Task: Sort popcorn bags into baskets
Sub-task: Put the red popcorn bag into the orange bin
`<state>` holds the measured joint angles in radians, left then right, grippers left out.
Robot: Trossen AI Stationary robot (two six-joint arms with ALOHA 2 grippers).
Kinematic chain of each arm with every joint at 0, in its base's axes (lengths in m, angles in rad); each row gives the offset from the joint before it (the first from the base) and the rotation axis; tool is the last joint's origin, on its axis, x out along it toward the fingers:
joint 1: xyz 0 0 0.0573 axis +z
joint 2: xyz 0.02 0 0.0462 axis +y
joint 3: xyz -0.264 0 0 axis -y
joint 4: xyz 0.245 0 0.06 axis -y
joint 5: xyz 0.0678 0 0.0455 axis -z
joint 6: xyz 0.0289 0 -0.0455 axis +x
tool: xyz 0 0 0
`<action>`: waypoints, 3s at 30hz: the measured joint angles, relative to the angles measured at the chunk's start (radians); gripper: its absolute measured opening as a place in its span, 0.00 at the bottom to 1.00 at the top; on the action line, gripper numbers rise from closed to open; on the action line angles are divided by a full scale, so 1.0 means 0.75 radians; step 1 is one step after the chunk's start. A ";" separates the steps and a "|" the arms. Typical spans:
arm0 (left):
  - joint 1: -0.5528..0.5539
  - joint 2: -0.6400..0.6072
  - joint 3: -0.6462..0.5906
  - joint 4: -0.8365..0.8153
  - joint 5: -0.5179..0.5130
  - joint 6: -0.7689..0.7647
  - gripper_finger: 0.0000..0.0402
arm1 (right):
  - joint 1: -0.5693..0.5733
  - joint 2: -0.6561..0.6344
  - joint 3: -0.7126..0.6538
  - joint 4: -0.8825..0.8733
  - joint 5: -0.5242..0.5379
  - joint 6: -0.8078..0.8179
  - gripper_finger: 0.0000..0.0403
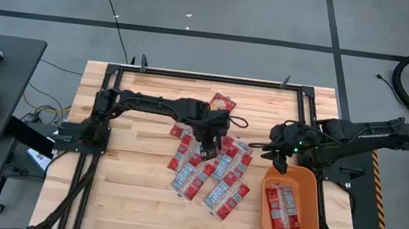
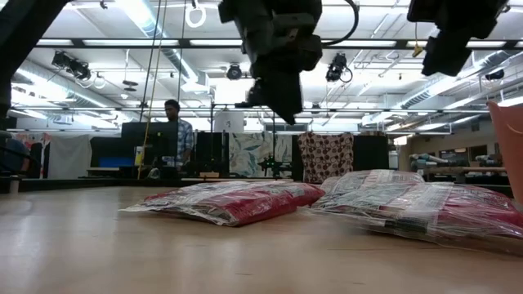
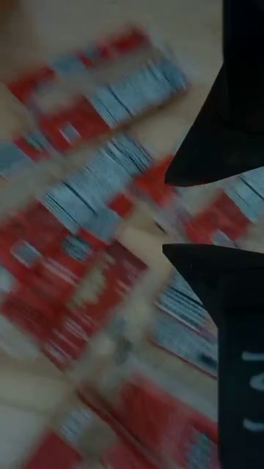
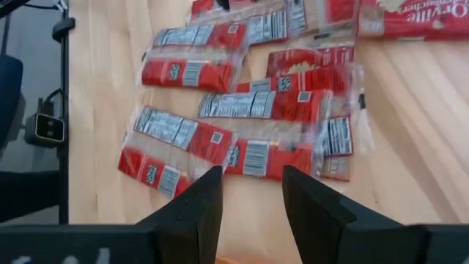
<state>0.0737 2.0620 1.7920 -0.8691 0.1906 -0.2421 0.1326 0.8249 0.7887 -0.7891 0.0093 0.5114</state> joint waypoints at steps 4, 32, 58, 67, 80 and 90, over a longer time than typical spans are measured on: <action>0.051 0.034 0.000 0.121 0.060 0.003 0.35 | -0.069 0.026 0.000 0.012 -0.014 -0.051 0.36; 0.113 -0.076 0.000 -0.137 0.186 0.187 0.35 | -0.521 0.334 -0.162 0.405 -0.447 -0.241 0.37; 0.061 -0.476 0.000 -0.419 -0.074 0.357 0.35 | -0.700 0.641 -0.158 0.508 -0.590 -0.345 0.39; -0.009 -0.866 -0.624 0.128 -0.079 0.037 0.35 | -0.777 0.838 -0.053 0.488 -0.598 -0.419 0.39; -0.137 -1.228 -1.026 0.294 -0.176 -0.360 0.35 | -0.787 1.031 -0.001 0.470 -0.801 -0.541 0.39; -0.214 -1.224 -1.025 0.322 -0.211 -0.396 0.35 | -0.733 1.046 -0.002 0.465 -0.704 -0.590 0.10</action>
<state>-0.0865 1.1442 1.0229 -0.6274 0.0322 -0.5392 -0.4173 1.6096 0.7876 -0.4406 -0.5185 0.0691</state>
